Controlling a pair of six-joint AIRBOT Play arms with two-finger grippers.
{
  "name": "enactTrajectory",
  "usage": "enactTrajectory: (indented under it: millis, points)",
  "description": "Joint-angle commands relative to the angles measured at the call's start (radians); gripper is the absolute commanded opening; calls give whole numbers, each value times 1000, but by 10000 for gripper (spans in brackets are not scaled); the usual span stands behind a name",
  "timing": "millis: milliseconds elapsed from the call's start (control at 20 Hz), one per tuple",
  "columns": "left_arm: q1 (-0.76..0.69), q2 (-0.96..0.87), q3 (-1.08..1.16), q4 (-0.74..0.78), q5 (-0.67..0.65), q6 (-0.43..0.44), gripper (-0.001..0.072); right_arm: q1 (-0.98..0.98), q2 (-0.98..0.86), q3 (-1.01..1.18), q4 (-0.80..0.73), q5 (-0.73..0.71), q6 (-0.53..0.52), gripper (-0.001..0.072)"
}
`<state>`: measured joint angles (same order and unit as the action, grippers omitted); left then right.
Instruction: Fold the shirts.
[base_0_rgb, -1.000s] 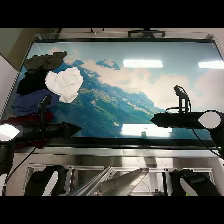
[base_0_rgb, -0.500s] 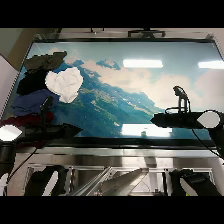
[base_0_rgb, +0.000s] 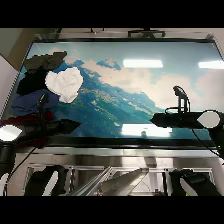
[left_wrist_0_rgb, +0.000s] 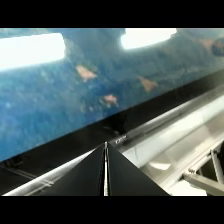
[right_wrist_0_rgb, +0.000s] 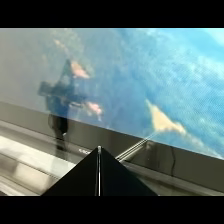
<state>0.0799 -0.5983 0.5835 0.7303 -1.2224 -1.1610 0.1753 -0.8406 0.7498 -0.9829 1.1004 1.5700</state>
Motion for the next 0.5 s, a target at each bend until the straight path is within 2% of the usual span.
enactTrajectory:
  millis: [0,150,200,250,300,350,450]
  points:
    - [0,0,0,4,69,1,19,1,-15,0,39,-5,0,21]
    - [8,0,6,68,246,14,21,1,-47,0,46,-40,0,21]
    - [23,-7,21,130,321,16,112,1,-56,1,45,-55,0,23]
    - [48,-31,53,205,399,16,426,0,-64,3,44,-72,-1,66]
    - [81,-72,94,265,445,15,720,0,-70,3,44,-99,-11,275]
    - [126,-135,141,304,473,14,702,0,-73,4,43,-134,-23,472]
    - [205,-306,237,318,497,17,702,0,-77,5,35,-199,-30,488]
